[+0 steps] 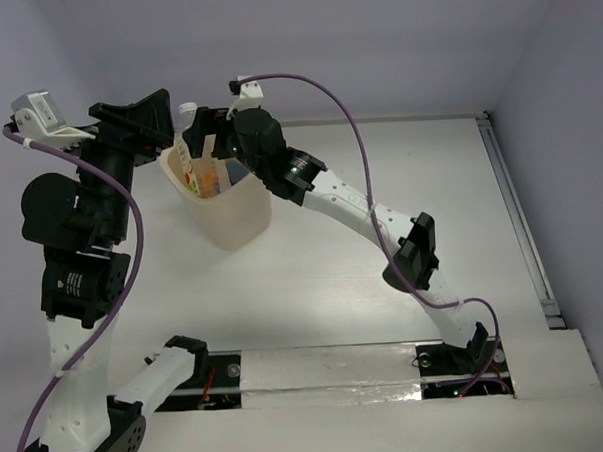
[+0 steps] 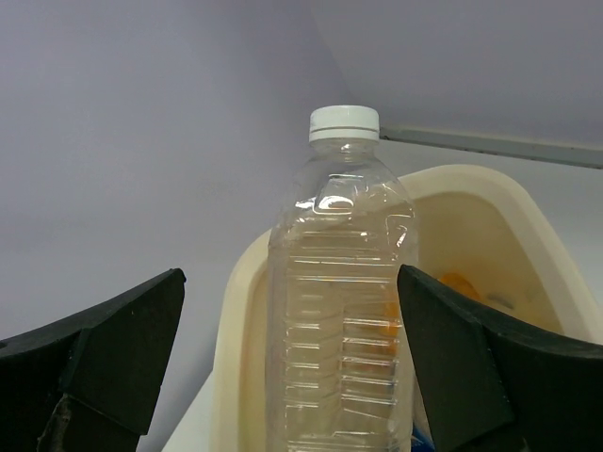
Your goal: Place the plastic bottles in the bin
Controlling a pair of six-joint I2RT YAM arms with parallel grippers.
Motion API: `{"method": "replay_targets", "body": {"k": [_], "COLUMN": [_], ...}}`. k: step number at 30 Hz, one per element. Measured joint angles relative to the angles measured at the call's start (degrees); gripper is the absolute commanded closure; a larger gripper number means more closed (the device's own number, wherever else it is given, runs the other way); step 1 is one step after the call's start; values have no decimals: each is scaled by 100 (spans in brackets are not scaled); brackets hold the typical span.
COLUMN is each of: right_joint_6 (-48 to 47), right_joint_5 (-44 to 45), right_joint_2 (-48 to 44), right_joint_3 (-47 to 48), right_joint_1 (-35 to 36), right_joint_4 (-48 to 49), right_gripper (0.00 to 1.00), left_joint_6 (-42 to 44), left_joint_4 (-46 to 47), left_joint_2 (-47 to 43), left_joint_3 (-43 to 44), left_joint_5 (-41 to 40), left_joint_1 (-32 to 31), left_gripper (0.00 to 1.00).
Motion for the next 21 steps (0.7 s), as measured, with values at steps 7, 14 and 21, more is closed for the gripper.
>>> {"method": "replay_targets", "body": {"k": [7, 14, 21], "right_joint_6": [-184, -481, -299], "right_joint_5": [109, 229, 984], "right_joint_2": [-1141, -4328, -8102], "right_joint_3": [-1115, -4120, -6935], "right_joint_1": [0, 0, 2], "right_joint_4": [293, 999, 284], "right_gripper": [70, 100, 11], "left_joint_6": [50, 85, 59], "left_joint_4": [0, -229, -767], "left_joint_2": [48, -11, -577], "left_joint_3": [0, -79, -763], "left_joint_5": [4, 229, 535], "left_joint_1": [0, 0, 0], "left_gripper": [34, 4, 1]}}
